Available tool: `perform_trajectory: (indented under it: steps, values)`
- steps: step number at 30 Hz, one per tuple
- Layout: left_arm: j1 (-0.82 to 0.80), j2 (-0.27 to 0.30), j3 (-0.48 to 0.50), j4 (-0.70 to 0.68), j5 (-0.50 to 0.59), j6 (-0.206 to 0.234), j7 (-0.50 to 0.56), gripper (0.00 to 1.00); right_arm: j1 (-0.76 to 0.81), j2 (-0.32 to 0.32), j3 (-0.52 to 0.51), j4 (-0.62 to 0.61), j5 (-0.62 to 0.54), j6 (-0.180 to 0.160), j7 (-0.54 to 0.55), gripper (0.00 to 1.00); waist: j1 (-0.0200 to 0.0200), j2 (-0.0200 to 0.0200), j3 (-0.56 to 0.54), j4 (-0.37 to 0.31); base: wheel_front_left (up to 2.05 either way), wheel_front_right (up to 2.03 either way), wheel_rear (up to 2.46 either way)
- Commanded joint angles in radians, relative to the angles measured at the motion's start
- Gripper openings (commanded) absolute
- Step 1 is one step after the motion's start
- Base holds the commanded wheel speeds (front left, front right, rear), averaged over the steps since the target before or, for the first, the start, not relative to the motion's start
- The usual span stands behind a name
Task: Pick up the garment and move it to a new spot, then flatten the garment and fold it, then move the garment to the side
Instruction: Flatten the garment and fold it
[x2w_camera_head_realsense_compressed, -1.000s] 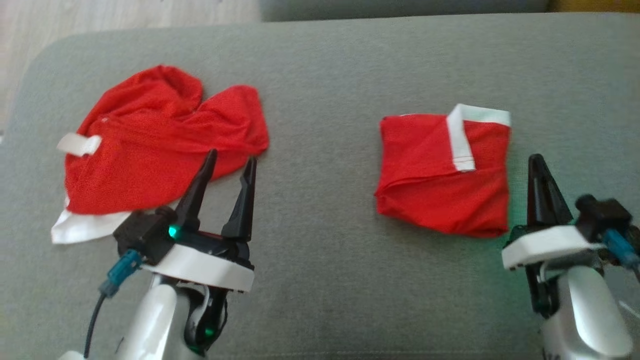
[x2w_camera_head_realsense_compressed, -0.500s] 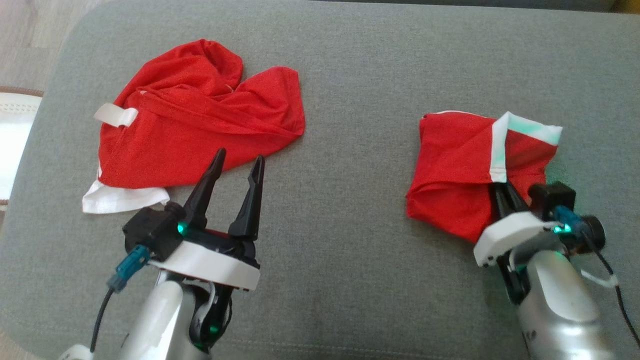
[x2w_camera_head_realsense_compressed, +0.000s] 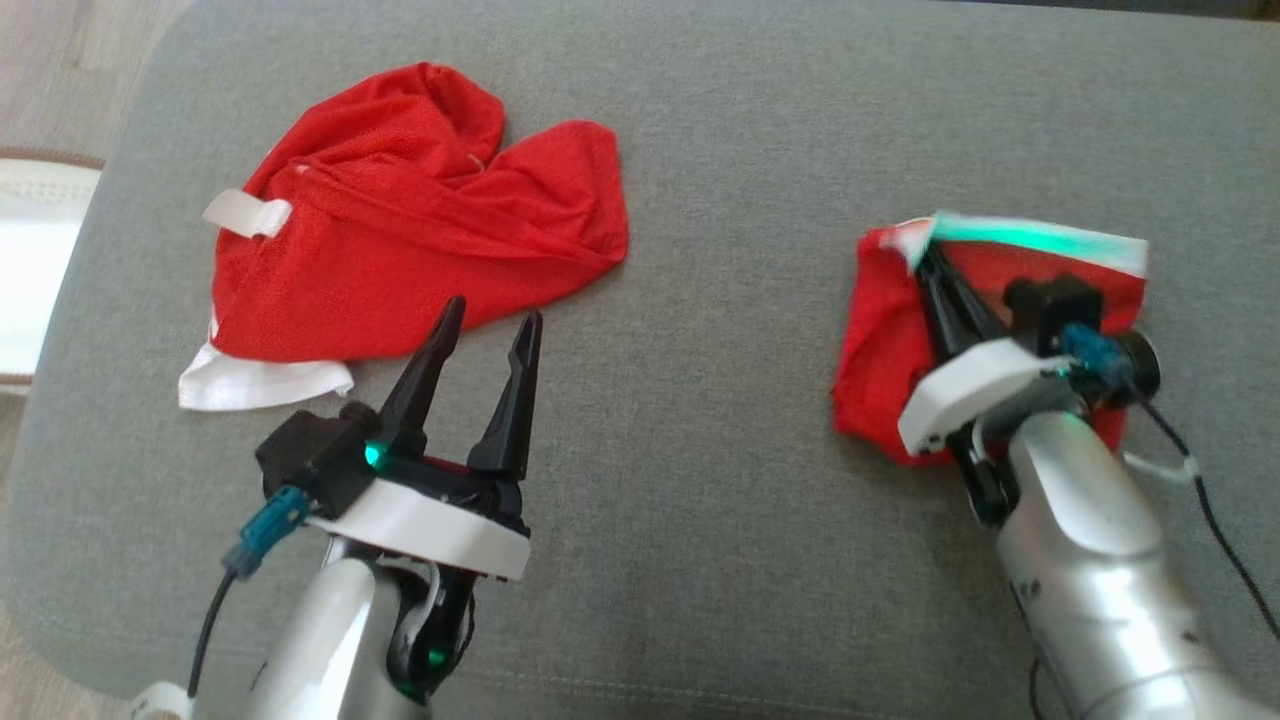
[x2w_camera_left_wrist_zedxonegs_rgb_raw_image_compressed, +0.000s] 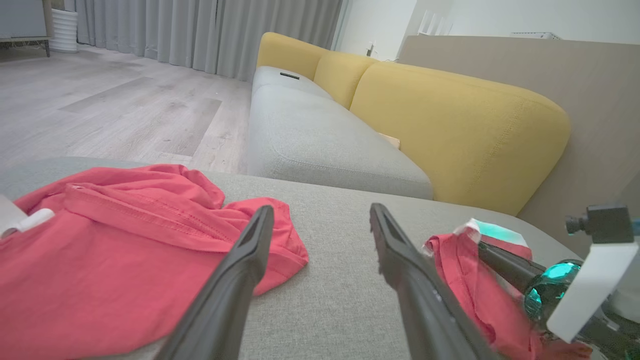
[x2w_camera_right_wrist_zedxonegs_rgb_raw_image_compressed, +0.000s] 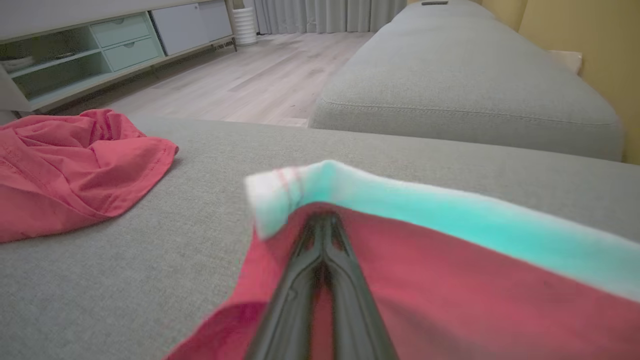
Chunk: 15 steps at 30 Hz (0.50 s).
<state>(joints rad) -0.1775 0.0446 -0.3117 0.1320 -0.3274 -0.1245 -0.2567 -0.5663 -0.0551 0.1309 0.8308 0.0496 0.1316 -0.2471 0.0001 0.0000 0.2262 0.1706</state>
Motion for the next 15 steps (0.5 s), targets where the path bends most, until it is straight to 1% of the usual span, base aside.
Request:
perform_trajectory:
  steps: [1, 6, 10, 15]
  values:
    - [-0.05, 0.006, 0.027, -0.032, -0.003, -0.006, -0.005, 1.0, -0.055, 0.005, 0.031, -0.01, 0.011, -0.001, -0.006, 0.0, -0.0001, 0.0, 0.011, 0.01, 0.0, 0.0, 0.0]
    - [-0.052, 0.006, 0.021, -0.029, -0.007, -0.006, -0.005, 1.0, -0.118, 0.005, 0.06, 0.062, 0.032, -0.001, -0.008, 0.0, -0.0001, 0.0, 0.023, 0.023, 0.0, 0.0, 0.0]
    - [-0.056, 0.006, 0.022, -0.024, -0.007, -0.006, -0.005, 1.0, -0.137, 0.005, 0.095, 0.146, 0.043, -0.001, 0.018, 0.0, -0.0001, 0.0, 0.023, 0.027, 0.0, 0.0, 0.0]
    - [-0.057, 0.006, 0.038, -0.022, 0.0, -0.006, -0.005, 1.0, -0.145, 0.005, 0.129, 0.203, 0.104, -0.001, 0.027, 0.0, -0.0001, 0.0, 0.004, 0.008, 0.0, 0.0, 0.0]
